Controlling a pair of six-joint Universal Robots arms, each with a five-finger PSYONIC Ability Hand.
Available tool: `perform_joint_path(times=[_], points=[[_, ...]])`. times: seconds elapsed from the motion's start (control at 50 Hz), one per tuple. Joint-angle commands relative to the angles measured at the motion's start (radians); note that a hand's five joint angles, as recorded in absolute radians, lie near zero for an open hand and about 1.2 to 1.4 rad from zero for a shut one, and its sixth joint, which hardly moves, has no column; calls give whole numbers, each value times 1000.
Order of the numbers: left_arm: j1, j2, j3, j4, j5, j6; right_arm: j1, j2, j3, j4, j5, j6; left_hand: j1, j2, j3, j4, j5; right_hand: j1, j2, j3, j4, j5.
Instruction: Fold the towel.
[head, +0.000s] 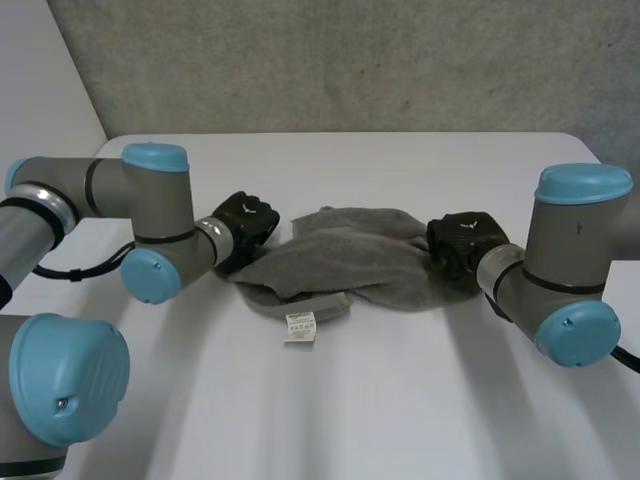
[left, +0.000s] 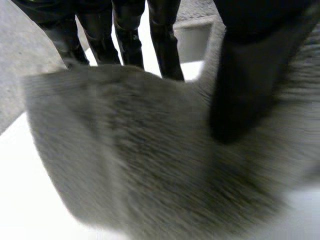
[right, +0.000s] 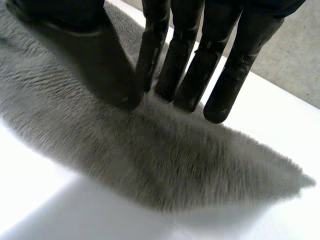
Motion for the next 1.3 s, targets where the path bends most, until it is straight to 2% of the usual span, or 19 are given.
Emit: perform_joint_path(times=[0.02,0.06,0.18,0.32,0.34,0.36,0.38,0.4,0.44,0.56,0.66,0.74,0.76,0.78,0.82,0.94,1.08,1.18,1.3], points=[[4,84,-17,-95,9,-24,-1,-79,1,5,-4,4,489,473,478,473,480,259,259,271,266,249],[4,149,-60,-107,10,-35,-1,-129,12,8,-7,4,588,572,578,572,580,259,259,271,266,249],[13,280,-178,-110,9,-42,-4,-197,27,16,-27,-7,577,561,566,561,568,259,259,271,266,249],[43,505,-483,-61,32,-103,-83,-255,84,105,-147,-33,536,520,525,520,527,237,236,249,243,227],[43,505,-483,-61,32,-104,-90,-255,93,112,-156,-46,536,520,525,520,527,-28,-28,-16,-21,-38],[47,536,-539,-27,44,-120,-90,-255,93,113,-156,-47,504,488,493,488,495,-30,-31,-19,-24,-41],[52,556,-592,9,58,-131,-94,-254,107,110,-159,-59,445,429,435,429,437,-411,-412,-399,-405,-421],[52,556,-592,10,58,-131,-94,-254,107,109,-159,-59,445,429,434,429,436,-415,-416,-403,-408,-425],[55,565,-647,80,67,-134,-99,-240,116,94,-161,-68,383,367,373,367,375,-962,-963,-951,-956,-973],[55,556,-664,114,61,-140,-90,-172,95,36,-158,-56,383,367,373,367,375,-962,-963,-951,-956,-973],[53,570,-718,122,64,-142,-82,-27,-3,2,-145,-51,386,370,376,370,378,-962,-963,-951,-956,-973],[52,584,-746,128,66,-142,-68,47,-66,8,-122,-51,392,376,381,376,383,-838,-838,-826,-831,-848],[52,593,-758,129,66,-142,-65,80,-94,7,-100,-53,400,385,390,385,392,-660,-661,-649,-654,-671],[52,593,-758,129,66,-142,-65,81,-94,7,-99,-53,401,385,390,385,392,-659,-659,-647,-652,-669],[53,622,-787,131,66,-142,-65,114,-138,10,-72,-54,468,452,457,452,459,-240,-241,-228,-234,-251],[53,672,-807,129,64,-144,-65,73,-145,42,-76,-60,588,572,578,572,580,258,258,270,265,248],[52,774,-830,125,66,-165,-73,-86,-120,235,-155,-57,588,572,578,572,580,259,259,271,266,249],[76,892,-815,125,66,-243,-80,-293,-138,387,-344,-51,588,572,578,572,580,259,259,271,266,249],[112,917,-764,123,66,-305,-102,-332,-231,404,-360,-63,588,572,578,572,580,259,259,271,266,249]])
